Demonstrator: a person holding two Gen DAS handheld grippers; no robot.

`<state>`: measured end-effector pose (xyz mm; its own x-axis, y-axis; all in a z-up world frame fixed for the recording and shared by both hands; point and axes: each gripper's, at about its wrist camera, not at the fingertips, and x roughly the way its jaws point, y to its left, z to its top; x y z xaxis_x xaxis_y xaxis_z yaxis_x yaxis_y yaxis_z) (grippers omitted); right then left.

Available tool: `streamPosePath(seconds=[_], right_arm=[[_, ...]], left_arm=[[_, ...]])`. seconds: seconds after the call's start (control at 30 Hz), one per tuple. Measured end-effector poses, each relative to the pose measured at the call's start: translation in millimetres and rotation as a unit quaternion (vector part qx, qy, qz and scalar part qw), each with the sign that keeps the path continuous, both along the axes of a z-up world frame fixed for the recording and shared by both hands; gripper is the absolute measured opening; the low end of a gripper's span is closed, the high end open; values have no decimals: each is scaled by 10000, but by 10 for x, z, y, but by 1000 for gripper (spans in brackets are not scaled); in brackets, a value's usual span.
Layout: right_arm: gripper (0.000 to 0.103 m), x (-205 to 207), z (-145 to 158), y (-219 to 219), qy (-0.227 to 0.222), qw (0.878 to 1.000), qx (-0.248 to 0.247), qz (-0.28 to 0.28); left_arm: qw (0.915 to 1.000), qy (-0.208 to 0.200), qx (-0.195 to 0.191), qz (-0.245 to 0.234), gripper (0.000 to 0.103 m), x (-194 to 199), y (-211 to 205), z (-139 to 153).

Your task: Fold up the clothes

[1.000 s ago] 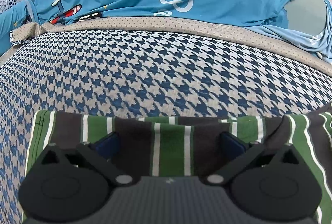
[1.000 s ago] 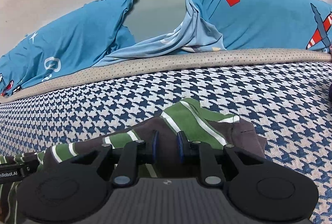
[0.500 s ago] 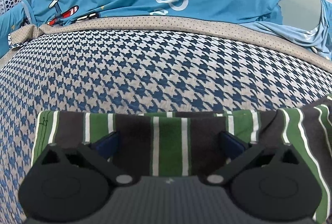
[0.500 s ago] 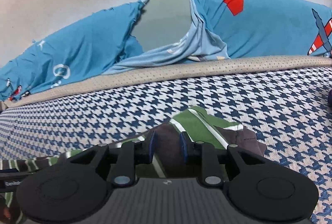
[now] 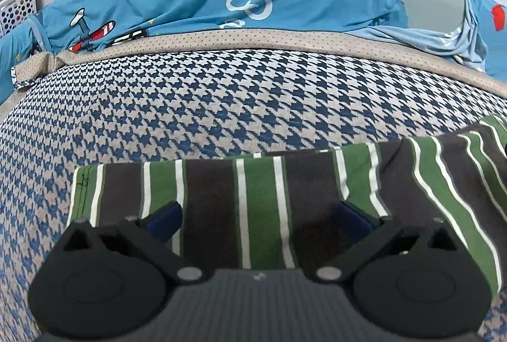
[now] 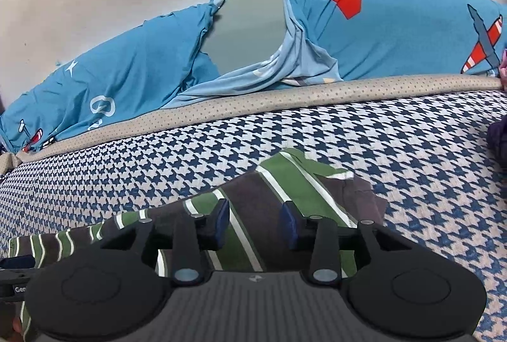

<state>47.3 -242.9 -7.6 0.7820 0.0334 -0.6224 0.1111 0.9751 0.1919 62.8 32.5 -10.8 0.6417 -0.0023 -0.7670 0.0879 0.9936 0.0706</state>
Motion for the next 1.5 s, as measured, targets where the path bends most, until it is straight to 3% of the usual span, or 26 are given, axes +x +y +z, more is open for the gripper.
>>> streamPosePath(seconds=[0.87, 1.5], right_arm=[[39, -221, 35, -200, 179, 9992, -327, -114], [45, -379, -67, -733, 516, 9965, 1, -652]], left_arm=[[9989, 55, 38, -474, 103, -272, 33, 71], [9992, 187, 82, -340, 103, -274, 155, 101]])
